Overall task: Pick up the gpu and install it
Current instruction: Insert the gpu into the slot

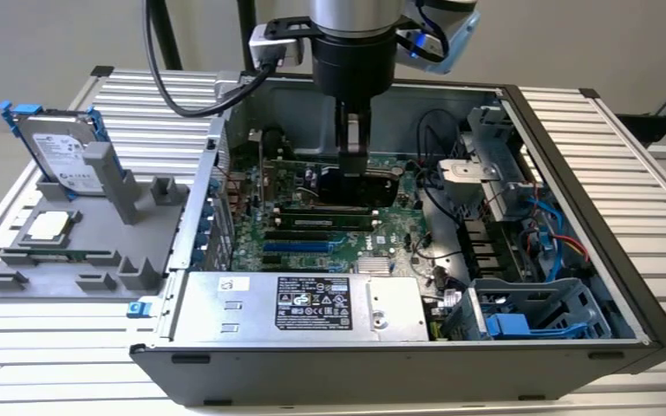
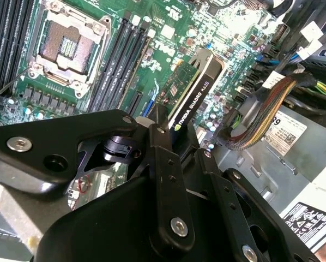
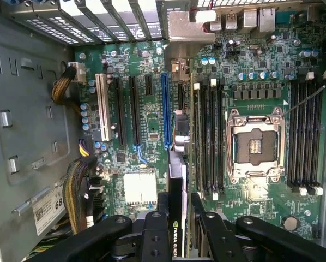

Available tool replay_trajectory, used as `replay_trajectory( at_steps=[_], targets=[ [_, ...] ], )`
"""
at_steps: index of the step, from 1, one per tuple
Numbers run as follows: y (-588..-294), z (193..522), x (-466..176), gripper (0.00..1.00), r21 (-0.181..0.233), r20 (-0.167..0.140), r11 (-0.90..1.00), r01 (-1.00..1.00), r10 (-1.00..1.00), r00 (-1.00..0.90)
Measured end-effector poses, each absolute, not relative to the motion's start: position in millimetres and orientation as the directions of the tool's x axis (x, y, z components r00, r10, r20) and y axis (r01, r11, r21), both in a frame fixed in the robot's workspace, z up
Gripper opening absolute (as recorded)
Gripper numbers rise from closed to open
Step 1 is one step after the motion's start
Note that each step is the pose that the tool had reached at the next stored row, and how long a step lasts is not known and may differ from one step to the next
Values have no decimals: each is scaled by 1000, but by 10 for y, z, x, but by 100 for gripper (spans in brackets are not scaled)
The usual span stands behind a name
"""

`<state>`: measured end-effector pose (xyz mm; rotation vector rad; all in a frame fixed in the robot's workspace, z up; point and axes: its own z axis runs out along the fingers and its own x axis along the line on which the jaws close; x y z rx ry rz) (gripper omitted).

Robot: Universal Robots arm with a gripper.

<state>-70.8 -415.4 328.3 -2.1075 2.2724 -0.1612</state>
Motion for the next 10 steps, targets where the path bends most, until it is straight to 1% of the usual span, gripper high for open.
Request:
replay_trajectory(
  at_steps=[10],
  targets=[
    [-4154,3257,-710,0,-102,45,72,-992,-996,-77]
  ],
)
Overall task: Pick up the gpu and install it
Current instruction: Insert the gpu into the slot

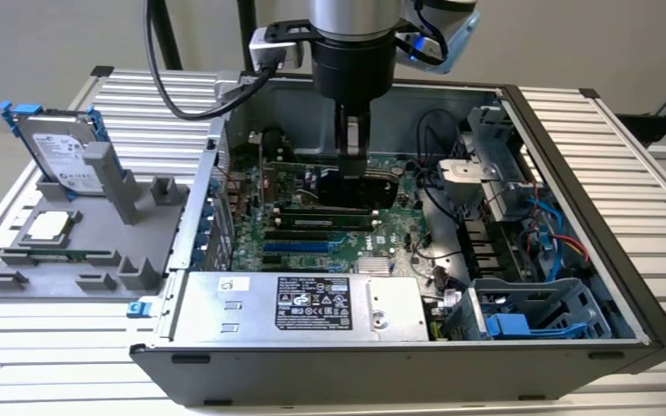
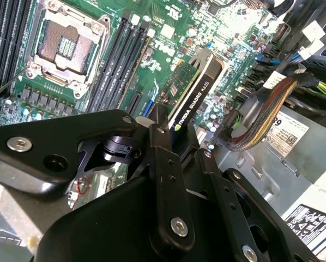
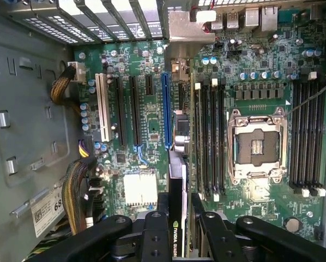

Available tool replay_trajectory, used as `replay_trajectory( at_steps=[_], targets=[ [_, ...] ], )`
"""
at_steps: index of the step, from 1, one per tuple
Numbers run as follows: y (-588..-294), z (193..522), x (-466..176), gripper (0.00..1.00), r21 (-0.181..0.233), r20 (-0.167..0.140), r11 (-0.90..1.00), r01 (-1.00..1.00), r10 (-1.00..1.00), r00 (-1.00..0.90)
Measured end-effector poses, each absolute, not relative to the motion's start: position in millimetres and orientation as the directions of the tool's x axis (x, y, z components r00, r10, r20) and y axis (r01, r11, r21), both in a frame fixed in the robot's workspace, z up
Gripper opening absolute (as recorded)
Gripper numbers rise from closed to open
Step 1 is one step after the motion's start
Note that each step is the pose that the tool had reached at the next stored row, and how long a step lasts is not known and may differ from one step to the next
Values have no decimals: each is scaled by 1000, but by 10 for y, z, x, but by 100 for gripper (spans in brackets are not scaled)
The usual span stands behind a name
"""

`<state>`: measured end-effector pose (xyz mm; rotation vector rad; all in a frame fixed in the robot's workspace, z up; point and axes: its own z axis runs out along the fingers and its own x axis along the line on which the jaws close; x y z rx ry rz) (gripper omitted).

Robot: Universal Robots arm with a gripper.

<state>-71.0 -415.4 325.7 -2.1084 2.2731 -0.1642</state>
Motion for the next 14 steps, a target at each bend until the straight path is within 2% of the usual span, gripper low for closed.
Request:
replay_trajectory(
  at_steps=[14],
  targets=[
    [-4153,3247,-712,0,-103,44,72,-992,-996,-77]
  ],
)
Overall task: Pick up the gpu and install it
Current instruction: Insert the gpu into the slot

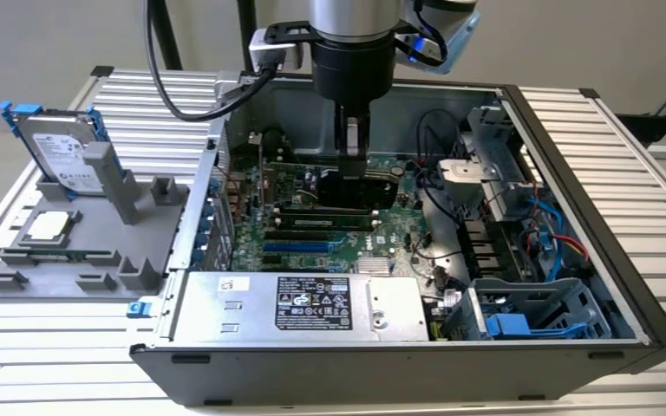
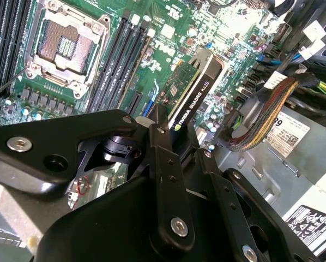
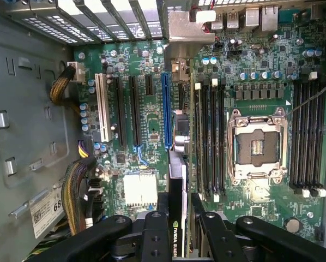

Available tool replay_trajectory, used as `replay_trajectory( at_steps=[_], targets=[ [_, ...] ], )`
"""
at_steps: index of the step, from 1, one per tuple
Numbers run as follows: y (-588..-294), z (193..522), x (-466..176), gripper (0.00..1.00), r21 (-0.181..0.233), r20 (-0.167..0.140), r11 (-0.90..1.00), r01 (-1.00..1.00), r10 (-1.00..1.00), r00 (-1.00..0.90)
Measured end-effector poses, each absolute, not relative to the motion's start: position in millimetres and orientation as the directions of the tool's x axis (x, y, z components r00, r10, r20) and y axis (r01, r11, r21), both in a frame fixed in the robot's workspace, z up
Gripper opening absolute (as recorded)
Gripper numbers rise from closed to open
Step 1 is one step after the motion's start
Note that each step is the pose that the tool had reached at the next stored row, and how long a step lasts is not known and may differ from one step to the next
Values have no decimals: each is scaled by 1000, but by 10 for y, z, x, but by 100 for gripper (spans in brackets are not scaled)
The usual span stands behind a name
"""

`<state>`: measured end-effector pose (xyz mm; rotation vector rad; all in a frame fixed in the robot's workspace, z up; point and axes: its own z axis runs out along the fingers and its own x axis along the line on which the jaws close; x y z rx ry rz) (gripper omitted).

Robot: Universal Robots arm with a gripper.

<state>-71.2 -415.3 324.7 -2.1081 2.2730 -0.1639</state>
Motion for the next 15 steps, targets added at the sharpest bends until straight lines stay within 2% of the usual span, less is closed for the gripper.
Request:
replay_trajectory(
  at_steps=[15],
  targets=[
    [-4153,3123,-741,0,-102,44,71,-992,-996,-76]
  ],
)
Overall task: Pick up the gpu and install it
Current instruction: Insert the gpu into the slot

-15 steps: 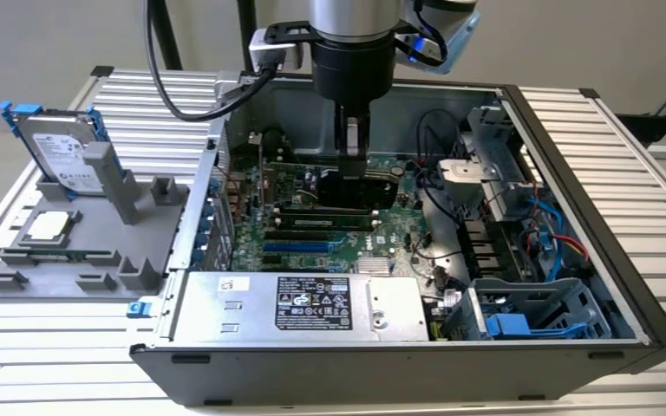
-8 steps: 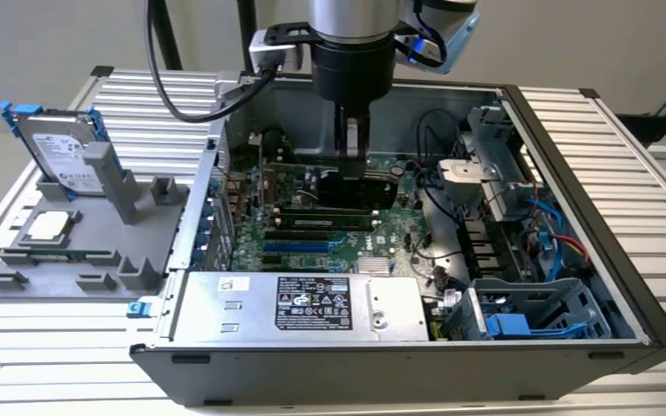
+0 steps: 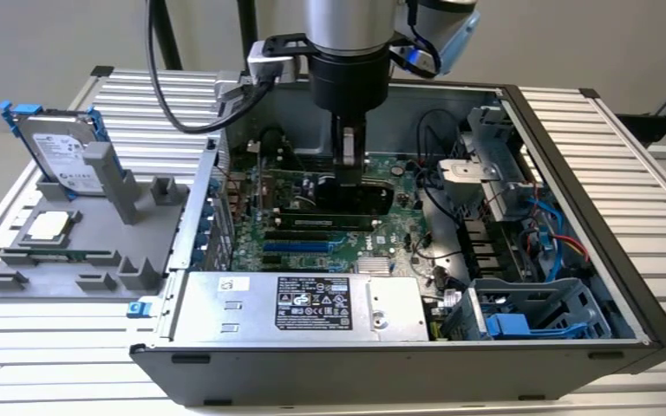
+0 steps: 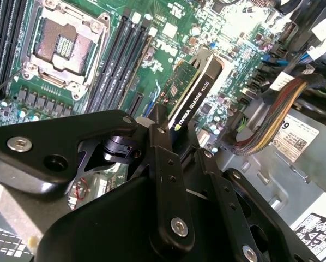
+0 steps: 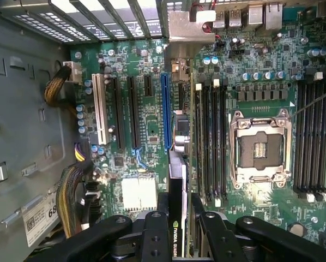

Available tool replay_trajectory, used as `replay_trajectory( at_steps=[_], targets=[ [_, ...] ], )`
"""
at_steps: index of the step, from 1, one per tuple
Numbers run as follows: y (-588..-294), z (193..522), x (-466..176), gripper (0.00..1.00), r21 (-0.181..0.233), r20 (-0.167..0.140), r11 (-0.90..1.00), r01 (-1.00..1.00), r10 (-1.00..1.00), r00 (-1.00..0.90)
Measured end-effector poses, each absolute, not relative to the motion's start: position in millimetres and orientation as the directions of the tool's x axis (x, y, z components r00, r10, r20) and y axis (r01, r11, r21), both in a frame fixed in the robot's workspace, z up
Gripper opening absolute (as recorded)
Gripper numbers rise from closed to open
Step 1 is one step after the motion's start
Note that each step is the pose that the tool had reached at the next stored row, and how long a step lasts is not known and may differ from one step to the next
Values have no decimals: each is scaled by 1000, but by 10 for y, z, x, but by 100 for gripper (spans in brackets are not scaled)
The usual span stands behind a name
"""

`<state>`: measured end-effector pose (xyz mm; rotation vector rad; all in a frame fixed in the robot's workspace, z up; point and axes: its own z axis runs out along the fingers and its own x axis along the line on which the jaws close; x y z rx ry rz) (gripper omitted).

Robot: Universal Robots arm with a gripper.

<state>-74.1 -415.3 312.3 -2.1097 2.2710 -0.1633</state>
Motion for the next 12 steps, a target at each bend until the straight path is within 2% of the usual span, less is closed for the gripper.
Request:
replay_trajectory(
  at_steps=[12],
  targets=[
    [-4173,3008,-826,0,-102,44,68,-992,-996,-73]
  ],
)
